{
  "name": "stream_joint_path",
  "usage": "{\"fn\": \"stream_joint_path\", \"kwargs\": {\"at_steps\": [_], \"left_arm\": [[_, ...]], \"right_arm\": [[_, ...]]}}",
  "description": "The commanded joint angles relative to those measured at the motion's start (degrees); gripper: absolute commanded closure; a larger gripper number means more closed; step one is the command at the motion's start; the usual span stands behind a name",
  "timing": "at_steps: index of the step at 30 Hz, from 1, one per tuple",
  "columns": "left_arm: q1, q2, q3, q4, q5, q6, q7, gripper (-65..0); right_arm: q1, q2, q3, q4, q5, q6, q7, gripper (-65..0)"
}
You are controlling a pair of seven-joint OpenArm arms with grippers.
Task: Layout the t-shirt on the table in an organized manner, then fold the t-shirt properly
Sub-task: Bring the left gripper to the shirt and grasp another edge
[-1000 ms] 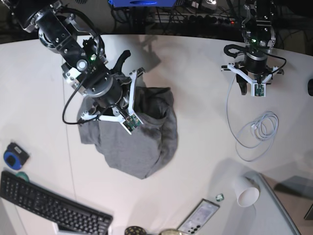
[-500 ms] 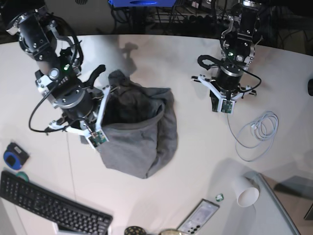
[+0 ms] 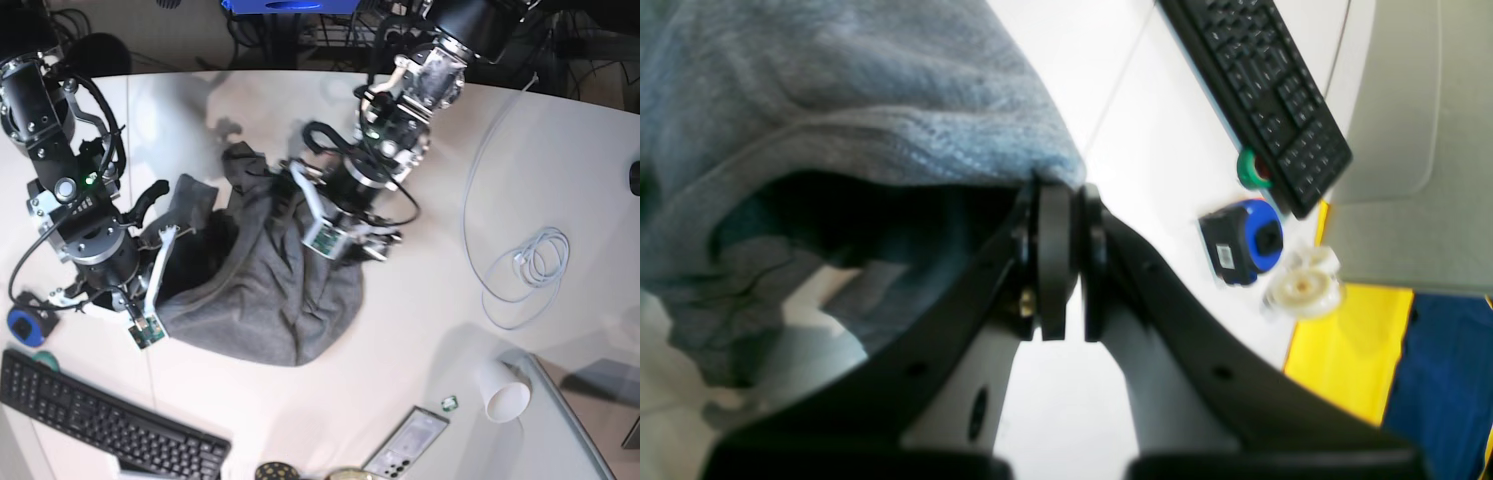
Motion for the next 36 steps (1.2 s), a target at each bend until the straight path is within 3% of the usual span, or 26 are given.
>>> {"fn": "stream_joint_path", "kwargs": {"at_steps": [1, 5, 12, 23, 25, 27, 29, 30, 33, 36], "left_arm": [[-0.44, -0.05, 1.63, 1.22, 0.23, 0.25, -1.26, -60.7], [0.00, -0.23, 6.37, 4.21, 0.23, 0.34, -1.35, -61.1], [2.81, -0.32, 6.37, 12.21, 0.23, 0.25, -1.00, -61.1], [-5.63, 4.78, 9.36, -7.48, 0.06, 0.43, -1.35, -59.2], [-6.07, 4.87, 9.36, -7.22, 0.06, 0.43, -1.35, -49.2], [-6.15, 4.61, 9.27, -5.73, 0.06, 0.43, -1.18, -28.6], [-6.24, 2.59, 8.48, -3.70, 0.06, 0.43, -1.00, -3.8], [-5.98, 1.71, 7.52, -2.39, -0.21, 0.43, -0.91, 0.0], [-4.57, -1.72, 4.53, 2.63, -0.38, 0.43, -0.03, 0.0], [-3.69, -4.53, 2.24, 7.11, 0.06, 0.34, 5.51, 0.0]], "right_arm": [[0.97, 0.45, 0.31, 0.84, -0.52, -0.34, 1.14, 0.0], [0.88, 0.45, 0.31, 0.66, -0.43, -0.34, 1.14, 0.0], [0.88, 0.36, 0.31, -0.40, -0.43, -0.34, 1.14, 0.0], [0.79, 0.27, 0.31, -0.40, -0.43, -0.34, 1.14, 0.0], [0.70, 0.27, 0.31, -0.40, -0.43, -0.34, 1.14, 0.0], [0.53, 0.27, 0.31, -0.40, -0.43, -0.34, 1.14, 0.0], [-0.17, 0.27, 0.49, -0.40, -0.43, -0.34, 1.14, 0.0], [-0.53, 0.27, 0.49, -0.40, -0.43, -0.34, 1.14, 0.0], [-1.67, 0.45, 0.40, -0.40, -0.43, -0.34, 1.14, 0.0], [-2.90, 0.36, 0.22, -0.31, -0.43, -0.34, 1.14, 0.0]]}}
